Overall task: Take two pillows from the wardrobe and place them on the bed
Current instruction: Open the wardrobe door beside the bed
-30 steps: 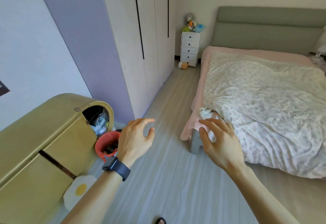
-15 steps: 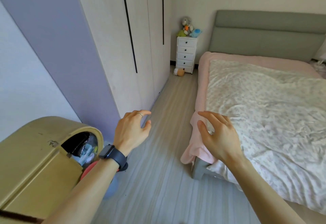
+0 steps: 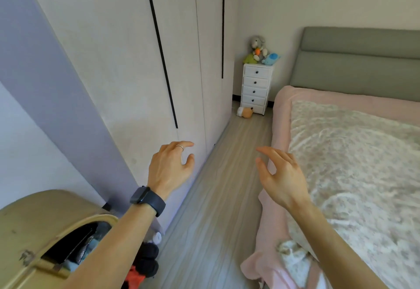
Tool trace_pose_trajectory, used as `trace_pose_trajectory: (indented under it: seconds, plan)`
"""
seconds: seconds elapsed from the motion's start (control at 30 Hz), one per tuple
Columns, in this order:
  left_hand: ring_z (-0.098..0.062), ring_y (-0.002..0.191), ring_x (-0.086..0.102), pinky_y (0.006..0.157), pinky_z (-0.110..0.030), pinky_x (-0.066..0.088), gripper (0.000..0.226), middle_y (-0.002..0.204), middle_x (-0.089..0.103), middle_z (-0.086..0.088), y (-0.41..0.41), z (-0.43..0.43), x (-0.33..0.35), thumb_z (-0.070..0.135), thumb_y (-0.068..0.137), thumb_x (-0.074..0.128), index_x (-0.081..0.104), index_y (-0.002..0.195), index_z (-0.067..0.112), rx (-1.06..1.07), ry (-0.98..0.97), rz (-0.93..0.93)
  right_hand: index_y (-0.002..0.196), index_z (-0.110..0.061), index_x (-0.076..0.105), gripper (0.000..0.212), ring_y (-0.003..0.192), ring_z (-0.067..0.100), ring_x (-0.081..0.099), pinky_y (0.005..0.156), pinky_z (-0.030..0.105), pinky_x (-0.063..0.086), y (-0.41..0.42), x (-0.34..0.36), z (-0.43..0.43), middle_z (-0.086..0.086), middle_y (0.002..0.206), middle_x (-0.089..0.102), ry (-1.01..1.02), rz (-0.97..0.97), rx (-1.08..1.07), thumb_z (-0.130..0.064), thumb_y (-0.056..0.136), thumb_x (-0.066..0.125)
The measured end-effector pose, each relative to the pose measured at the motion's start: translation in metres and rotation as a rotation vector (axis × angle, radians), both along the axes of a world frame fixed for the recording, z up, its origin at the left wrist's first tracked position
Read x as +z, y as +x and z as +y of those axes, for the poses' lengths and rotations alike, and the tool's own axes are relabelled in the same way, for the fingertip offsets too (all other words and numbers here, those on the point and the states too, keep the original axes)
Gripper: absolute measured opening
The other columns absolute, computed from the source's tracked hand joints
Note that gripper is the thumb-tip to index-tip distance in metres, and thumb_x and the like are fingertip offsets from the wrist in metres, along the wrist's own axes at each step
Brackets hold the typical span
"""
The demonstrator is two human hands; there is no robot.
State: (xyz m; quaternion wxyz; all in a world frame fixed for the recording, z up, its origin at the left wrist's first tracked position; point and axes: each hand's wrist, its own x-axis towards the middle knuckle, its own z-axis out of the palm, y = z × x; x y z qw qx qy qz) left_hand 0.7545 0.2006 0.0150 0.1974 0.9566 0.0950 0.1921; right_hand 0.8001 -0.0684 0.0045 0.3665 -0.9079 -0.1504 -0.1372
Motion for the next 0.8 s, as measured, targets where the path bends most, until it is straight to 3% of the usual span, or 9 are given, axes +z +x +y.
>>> trace_pose_trajectory:
  seconds: [0.33,0.47,0.6,0.7,0.8]
  plan:
    - [-0.023,0.113,0.058,0.088,-0.040,0.051,0.032,0.121,0.067,0.005,0.154,0.078,0.006,0.026,0.090,0.062,0.066,0.121,0.025,0.139,0.064,-0.141,0.123,-0.031,0.066,0.028,0.117,0.022,0.053,0.094,0.022,0.035,0.184,-0.001,0.094,-0.011,0.126,0.065,0.008,-0.017,0.131,-0.033,0.096,0.058]
    - [-0.021,0.111,0.059,0.088,-0.039,0.051,0.031,0.118,0.067,0.006,0.219,0.124,0.020,0.026,0.086,0.062,0.067,0.117,0.025,0.185,0.137,-0.213,0.126,-0.033,0.064,0.043,0.126,0.016,0.049,0.100,0.007,0.025,0.254,0.004,0.150,-0.012,0.134,0.061,0.043,-0.033,0.238,-0.051,0.093,0.045]
    - [-0.023,0.117,0.055,0.093,-0.043,0.050,0.032,0.124,0.064,0.002,0.284,0.169,0.049,0.026,0.087,0.060,0.066,0.119,0.025,0.221,0.200,-0.311,0.132,-0.033,0.062,0.036,0.135,0.010,0.040,0.103,0.009,0.024,0.318,0.025,0.208,-0.015,0.142,0.053,0.069,-0.061,0.353,-0.040,0.097,0.057]
    - [-0.027,0.124,0.051,0.105,-0.044,0.040,0.035,0.130,0.061,-0.002,0.326,0.190,0.076,0.030,0.089,0.055,0.066,0.121,0.022,0.265,0.316,-0.399,0.135,-0.032,0.060,0.037,0.139,0.010,0.037,0.102,0.007,0.021,0.365,0.041,0.242,-0.014,0.145,0.050,0.088,-0.122,0.406,-0.040,0.099,0.054]
    - [-0.029,0.136,0.043,0.117,-0.054,0.018,0.036,0.139,0.057,-0.006,0.358,0.202,0.099,0.031,0.091,0.055,0.068,0.122,0.020,0.326,0.500,-0.505,0.137,-0.035,0.057,0.041,0.142,0.010,0.033,0.103,0.010,0.020,0.407,0.058,0.272,-0.015,0.148,0.048,0.114,-0.191,0.435,-0.046,0.097,0.048]
